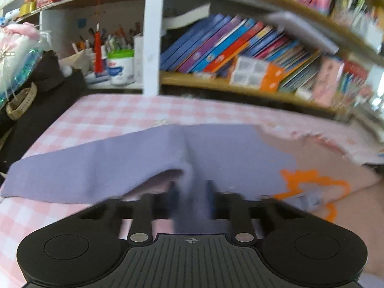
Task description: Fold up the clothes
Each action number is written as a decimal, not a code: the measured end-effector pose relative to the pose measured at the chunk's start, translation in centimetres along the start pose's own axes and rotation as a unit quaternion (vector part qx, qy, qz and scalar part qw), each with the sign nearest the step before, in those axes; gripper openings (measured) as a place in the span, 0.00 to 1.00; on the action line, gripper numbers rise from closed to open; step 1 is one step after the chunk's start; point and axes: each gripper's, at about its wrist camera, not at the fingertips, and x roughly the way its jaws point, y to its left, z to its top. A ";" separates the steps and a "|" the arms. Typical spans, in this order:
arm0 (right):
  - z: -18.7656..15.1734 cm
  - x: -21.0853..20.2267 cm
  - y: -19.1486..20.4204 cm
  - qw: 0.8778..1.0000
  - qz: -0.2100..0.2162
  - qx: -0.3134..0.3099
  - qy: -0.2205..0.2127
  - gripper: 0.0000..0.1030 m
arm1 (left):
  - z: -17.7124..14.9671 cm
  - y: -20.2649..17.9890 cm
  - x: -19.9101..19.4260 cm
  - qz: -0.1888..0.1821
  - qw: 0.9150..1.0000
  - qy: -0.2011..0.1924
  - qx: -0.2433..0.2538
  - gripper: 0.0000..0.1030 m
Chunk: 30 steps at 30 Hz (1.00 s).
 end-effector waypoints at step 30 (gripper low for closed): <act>-0.1 -0.5 -1.1 0.991 0.111 0.070 -0.016 0.35 | -5.8 -6.4 -7.7 -0.086 0.976 -0.070 0.188 0.42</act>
